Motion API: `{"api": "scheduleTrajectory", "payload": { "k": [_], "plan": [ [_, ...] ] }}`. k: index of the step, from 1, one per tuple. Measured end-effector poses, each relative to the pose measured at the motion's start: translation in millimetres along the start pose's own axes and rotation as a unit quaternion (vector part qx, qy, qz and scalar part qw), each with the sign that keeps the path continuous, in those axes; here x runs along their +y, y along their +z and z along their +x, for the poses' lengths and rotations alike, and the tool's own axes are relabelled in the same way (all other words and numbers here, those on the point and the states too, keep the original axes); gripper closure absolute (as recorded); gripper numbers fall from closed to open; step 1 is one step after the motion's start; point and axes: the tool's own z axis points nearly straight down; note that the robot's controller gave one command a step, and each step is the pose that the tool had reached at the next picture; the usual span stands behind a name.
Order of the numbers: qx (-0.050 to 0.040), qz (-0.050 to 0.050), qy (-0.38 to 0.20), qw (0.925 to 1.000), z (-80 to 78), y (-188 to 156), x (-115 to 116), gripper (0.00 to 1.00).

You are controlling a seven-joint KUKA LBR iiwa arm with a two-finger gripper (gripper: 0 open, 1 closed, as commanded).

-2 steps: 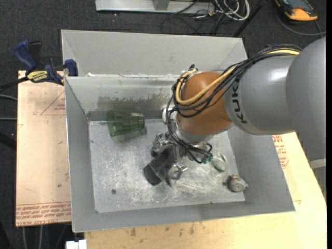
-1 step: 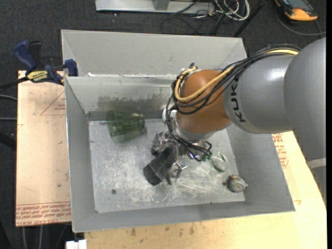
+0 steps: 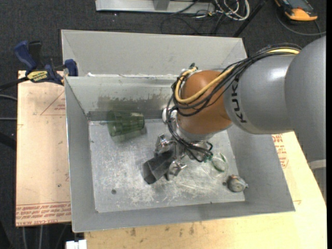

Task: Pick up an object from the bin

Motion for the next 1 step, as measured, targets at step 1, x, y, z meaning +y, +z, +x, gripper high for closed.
{"api": "scheduleTrajectory", "payload": {
  "k": [1],
  "plan": [
    [0.0,0.0,0.0,1.0,0.0,0.0,0.0,1.0]
  ]
}}
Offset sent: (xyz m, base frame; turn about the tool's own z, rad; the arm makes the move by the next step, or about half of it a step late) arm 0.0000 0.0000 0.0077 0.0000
